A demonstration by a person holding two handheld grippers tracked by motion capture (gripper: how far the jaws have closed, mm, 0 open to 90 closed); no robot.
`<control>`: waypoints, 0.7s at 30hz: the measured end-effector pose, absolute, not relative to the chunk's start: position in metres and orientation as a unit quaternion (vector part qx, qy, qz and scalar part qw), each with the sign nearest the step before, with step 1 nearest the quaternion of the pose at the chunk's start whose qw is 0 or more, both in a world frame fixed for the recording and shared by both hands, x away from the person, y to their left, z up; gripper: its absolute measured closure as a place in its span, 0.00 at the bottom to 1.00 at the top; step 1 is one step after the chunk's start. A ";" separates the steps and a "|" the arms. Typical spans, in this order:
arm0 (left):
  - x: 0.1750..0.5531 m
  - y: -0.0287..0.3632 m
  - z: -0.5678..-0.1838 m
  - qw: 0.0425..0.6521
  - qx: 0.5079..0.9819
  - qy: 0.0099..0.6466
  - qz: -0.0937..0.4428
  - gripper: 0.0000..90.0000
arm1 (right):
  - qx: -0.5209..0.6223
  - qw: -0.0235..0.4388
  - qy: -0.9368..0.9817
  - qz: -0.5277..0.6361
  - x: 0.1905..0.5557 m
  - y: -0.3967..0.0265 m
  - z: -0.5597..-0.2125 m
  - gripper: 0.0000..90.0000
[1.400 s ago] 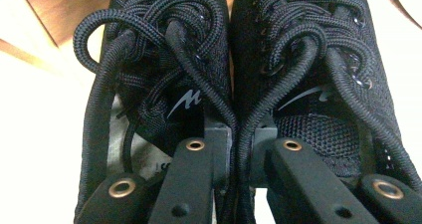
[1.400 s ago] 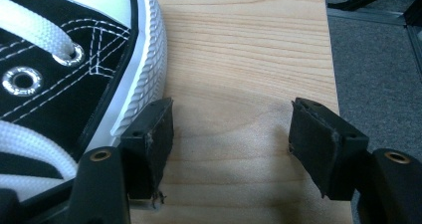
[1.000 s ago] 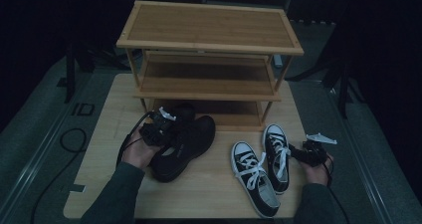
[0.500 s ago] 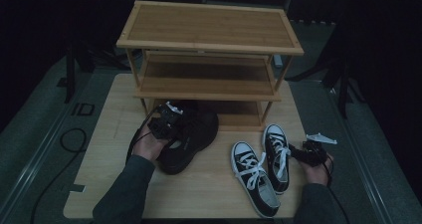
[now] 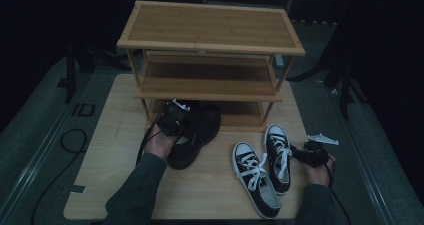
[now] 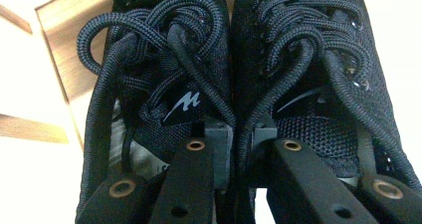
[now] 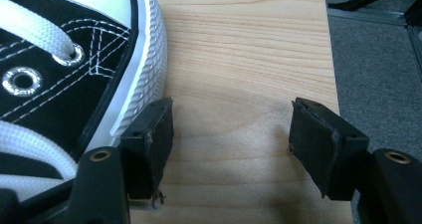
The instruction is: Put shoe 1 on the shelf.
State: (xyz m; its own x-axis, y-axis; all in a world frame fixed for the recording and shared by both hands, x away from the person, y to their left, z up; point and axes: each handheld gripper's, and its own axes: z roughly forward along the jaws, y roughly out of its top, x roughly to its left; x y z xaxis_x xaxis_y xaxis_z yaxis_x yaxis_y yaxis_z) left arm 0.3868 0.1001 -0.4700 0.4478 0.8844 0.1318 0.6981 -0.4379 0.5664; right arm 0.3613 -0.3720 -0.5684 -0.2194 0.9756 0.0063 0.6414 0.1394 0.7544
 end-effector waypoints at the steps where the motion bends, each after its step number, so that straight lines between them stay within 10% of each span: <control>1: 0.388 0.099 -0.470 0.222 0.820 0.484 0.211 0.93 | 0.570 0.257 0.710 0.325 0.361 -0.372 -0.568 0.37; 21: 0.401 0.072 -0.479 0.216 0.762 0.552 0.259 0.93 | 0.569 0.256 0.710 0.326 0.361 -0.372 -0.568 0.37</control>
State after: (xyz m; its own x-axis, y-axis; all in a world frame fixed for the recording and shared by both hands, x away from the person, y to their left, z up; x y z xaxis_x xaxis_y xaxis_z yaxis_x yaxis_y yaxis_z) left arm 0.4012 0.0716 -0.4791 0.2553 0.9540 0.1573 0.7301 -0.2969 0.6155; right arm 0.3614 -0.3722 -0.5684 -0.2205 0.9754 0.0071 0.6414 0.1396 0.7544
